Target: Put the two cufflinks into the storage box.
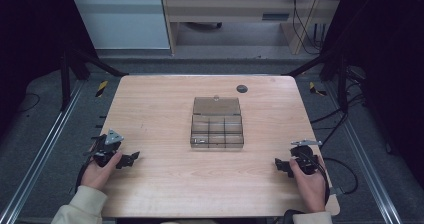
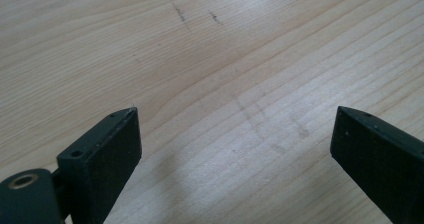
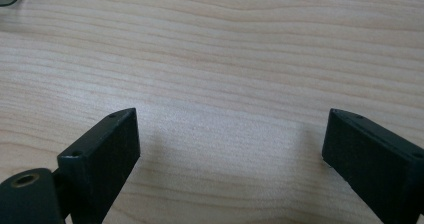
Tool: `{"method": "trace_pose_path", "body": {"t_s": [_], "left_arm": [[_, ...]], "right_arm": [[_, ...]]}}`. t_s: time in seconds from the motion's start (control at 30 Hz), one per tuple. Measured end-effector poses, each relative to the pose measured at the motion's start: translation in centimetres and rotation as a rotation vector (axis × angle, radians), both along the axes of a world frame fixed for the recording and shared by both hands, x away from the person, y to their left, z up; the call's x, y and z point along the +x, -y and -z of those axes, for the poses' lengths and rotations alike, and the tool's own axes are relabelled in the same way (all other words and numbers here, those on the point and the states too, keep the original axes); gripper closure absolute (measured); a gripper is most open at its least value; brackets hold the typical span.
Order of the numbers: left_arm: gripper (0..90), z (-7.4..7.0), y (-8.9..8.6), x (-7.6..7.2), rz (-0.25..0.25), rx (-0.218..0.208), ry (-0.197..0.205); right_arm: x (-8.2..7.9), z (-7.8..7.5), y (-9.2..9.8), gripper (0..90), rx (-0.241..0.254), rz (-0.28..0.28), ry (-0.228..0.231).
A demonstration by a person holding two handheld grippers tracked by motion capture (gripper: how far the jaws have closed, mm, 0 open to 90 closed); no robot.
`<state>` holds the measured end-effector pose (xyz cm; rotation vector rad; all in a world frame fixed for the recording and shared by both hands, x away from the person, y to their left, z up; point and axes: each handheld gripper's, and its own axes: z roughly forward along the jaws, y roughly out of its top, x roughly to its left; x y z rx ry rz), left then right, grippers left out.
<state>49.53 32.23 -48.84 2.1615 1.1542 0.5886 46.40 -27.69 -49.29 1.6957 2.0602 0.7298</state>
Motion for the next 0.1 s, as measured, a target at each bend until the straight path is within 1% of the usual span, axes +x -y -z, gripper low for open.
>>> {"method": "trace_pose_path", "body": {"t_s": [0.03, 0.07, 0.1], "left_arm": [[5.7, 0.04, 0.1, 0.03, 0.01, 0.008, -0.007], [5.5, 0.14, 0.31, 0.03, 0.009, 0.005, -0.007], [5.5, 0.18, 0.44, 0.05, 0.016, 0.013, -0.006]], "right_arm": [[-0.05, 0.0, 0.04, 8.6, 0.001, 0.003, 0.001], [-0.07, -0.01, 0.04, 8.6, 0.004, 0.005, 0.001], [-0.03, 0.01, -0.01, 8.6, 0.003, 0.001, 0.002]]}}
